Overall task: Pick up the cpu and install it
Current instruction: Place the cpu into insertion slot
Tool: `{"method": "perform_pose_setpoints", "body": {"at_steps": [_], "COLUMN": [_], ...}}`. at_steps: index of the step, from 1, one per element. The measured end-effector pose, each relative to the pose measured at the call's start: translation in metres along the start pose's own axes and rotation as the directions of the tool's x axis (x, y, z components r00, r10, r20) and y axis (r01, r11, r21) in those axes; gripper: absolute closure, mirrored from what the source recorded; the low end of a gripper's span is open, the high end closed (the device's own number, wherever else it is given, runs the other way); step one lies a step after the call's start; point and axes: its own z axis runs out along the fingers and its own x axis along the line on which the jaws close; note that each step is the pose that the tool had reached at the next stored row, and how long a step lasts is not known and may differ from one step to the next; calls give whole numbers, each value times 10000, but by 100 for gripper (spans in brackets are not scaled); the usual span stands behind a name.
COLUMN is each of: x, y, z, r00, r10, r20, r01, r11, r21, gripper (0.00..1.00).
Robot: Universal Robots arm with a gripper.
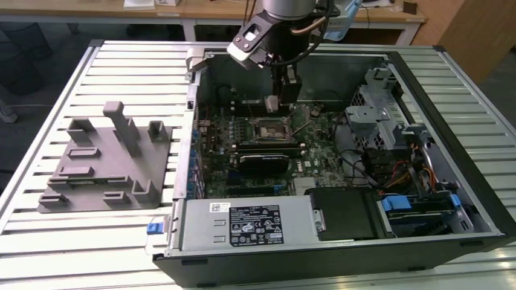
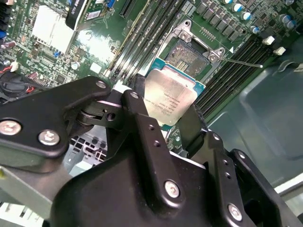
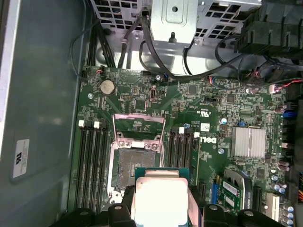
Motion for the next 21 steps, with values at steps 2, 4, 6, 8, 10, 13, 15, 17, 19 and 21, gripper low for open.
{"method": "perform_pose_setpoints", "body": {"at_steps": [2, 4, 6, 8, 10, 13, 15, 17, 19, 21], "x": [1, 2, 3, 4, 9, 19, 20, 20, 21, 21], "y": [-2, -3, -4, -4, -4, 0, -1, -1, -1, -2], "z": [36, 72, 92, 98, 112, 152, 174, 187, 195, 202], "r00": [10000, 10000, 10000, 10000, 10000, 10000, 10000, 10000, 10000, 10000], "r10": [0, -1, 0, -1, -1, -2, 0, 0, -1, -1], "r20": [0, -2, -2, 1, 0, -1, -1, -1, 0, 1], "r01": [0, 1, 0, 1, 1, 2, 0, 0, 1, 1], "r11": [10000, 10000, 10000, 10000, 10000, 10000, 10000, 10000, 10000, 10000], "r21": [0, -1, -1, -12, -16, -18, -18, -18, -18, -17], "gripper": [47, 47, 47, 47, 47, 47, 47, 47, 47, 47]}}
